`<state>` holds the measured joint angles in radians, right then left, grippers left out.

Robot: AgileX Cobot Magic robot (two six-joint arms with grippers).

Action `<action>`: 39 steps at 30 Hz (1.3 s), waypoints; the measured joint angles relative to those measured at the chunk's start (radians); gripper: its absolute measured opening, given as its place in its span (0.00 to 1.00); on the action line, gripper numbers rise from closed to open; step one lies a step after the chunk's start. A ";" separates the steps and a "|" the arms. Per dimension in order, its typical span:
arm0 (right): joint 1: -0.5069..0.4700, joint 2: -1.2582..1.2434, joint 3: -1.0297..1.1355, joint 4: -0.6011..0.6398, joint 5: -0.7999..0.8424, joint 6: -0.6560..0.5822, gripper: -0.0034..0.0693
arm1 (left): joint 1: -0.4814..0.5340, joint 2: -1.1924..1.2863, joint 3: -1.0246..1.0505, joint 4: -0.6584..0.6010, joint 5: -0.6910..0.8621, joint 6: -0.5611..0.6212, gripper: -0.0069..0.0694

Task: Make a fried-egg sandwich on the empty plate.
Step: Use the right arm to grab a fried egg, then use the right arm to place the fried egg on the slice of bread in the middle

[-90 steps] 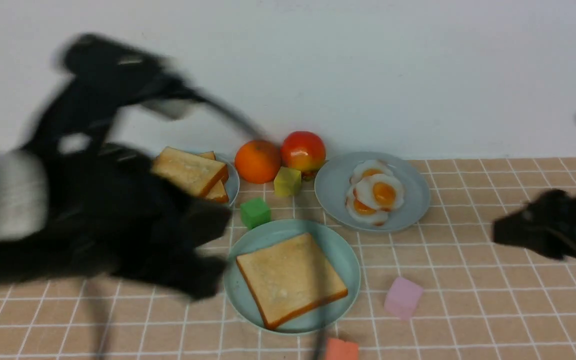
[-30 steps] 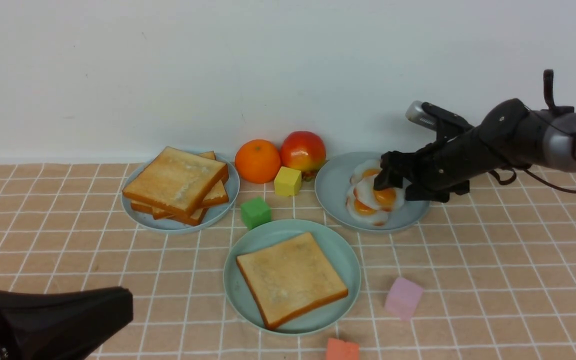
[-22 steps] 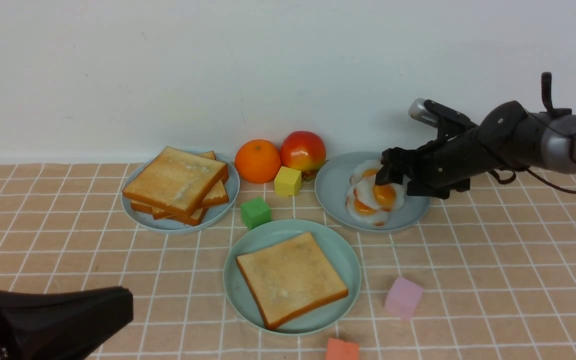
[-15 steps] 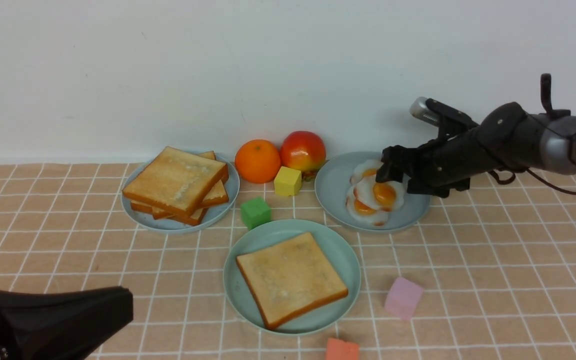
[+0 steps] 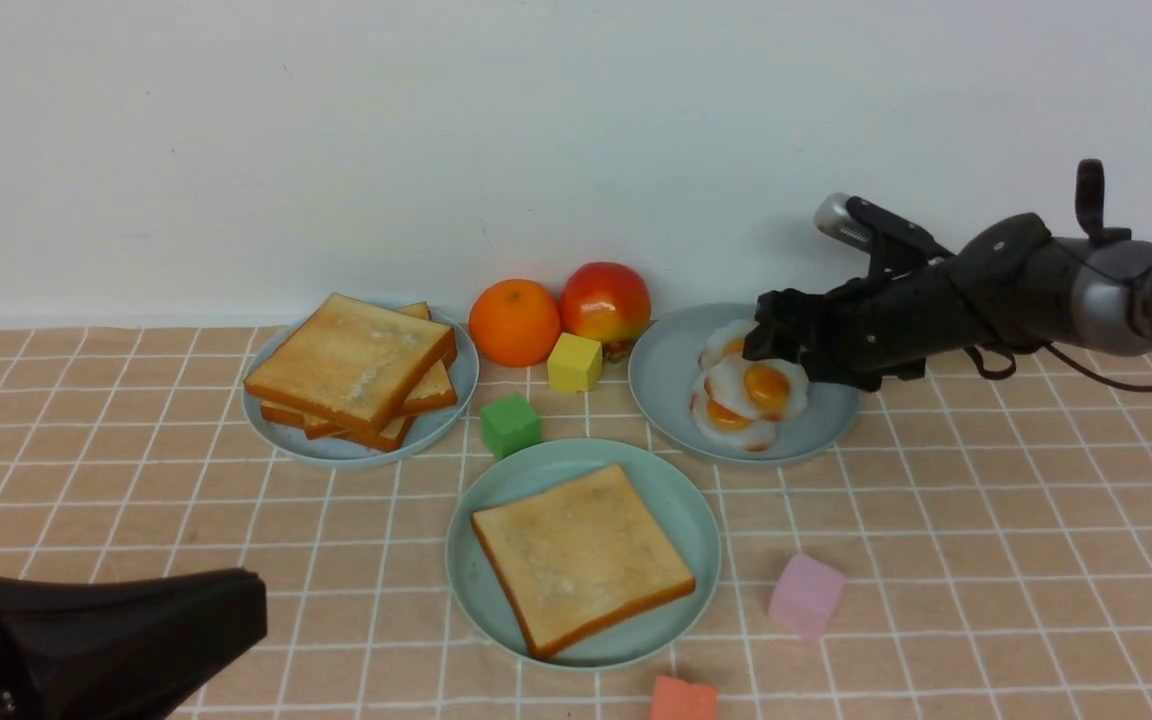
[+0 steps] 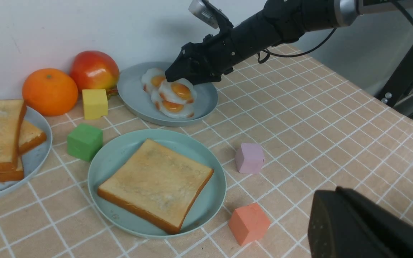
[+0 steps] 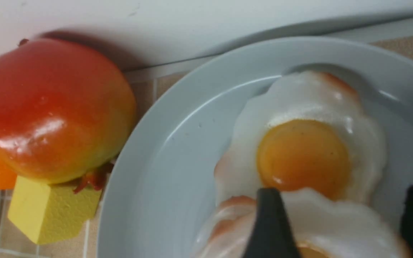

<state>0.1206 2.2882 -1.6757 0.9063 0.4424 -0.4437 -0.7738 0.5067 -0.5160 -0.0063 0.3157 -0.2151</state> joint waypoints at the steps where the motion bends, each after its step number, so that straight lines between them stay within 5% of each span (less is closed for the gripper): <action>1: 0.000 0.001 0.000 0.000 0.002 0.000 0.63 | 0.000 0.000 0.000 0.000 0.000 0.000 0.07; 11: -0.025 -0.018 0.000 0.010 0.084 0.000 0.26 | 0.000 0.000 0.000 0.000 -0.001 0.000 0.07; 22: -0.039 -0.111 0.005 -0.002 0.173 -0.011 0.15 | 0.000 0.000 0.000 0.012 -0.001 0.000 0.07; 39: 0.000 -0.423 0.164 0.033 0.491 -0.090 0.15 | 0.000 0.000 0.000 0.144 0.080 0.000 0.07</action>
<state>0.1202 1.8654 -1.5112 0.9396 0.9339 -0.5334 -0.7738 0.5067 -0.5160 0.1377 0.3956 -0.2151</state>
